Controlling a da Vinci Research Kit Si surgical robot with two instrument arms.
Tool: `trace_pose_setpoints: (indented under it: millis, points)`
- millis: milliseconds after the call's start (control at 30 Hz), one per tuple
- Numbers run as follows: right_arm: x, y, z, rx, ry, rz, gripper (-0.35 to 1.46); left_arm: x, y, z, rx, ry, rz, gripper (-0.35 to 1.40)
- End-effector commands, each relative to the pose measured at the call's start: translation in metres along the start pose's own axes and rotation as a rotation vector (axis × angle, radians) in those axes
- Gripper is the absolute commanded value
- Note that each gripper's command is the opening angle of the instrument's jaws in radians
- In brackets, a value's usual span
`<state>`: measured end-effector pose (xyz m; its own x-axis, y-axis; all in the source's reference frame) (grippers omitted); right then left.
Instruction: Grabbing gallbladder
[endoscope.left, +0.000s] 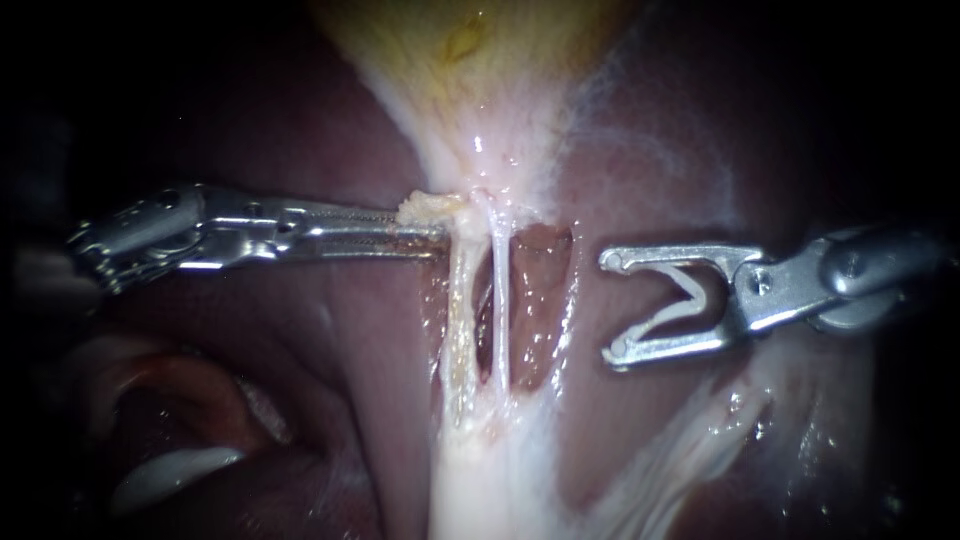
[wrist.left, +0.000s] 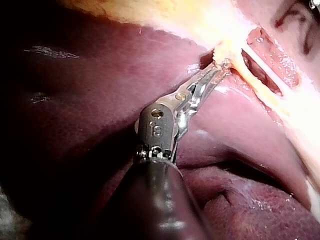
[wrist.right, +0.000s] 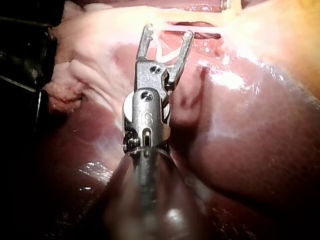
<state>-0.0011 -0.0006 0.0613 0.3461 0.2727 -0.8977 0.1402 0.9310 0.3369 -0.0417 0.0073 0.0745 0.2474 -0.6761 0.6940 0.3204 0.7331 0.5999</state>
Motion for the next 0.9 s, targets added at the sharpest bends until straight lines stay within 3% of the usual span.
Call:
trace_pose_setpoints:
  millis: [33, 333, 600, 900]
  points:
    - [0.0, 0.0, 0.0, 0.0, 0.0, 0.0, 0.44, -0.0001, -0.0001, -0.0002, 0.005, 0.005, -0.009, -0.35]
    - [0.0, 0.0, -0.0001, 0.0, 0.0, 0.0, 0.44, -0.0005, -0.0006, -0.0014, 0.001, 0.034, -0.052, -0.35]
    - [0.0, 0.0, -0.0001, 0.001, 0.0, 0.0, 0.44, -0.0014, -0.0016, -0.0027, 0.003, 0.035, -0.059, -0.35]
    - [-0.0001, -0.0001, -0.0003, 0.001, 0.0, -0.001, 0.44, -0.0043, -0.0021, -0.0063, 0.0, 0.034, -0.079, -0.35]
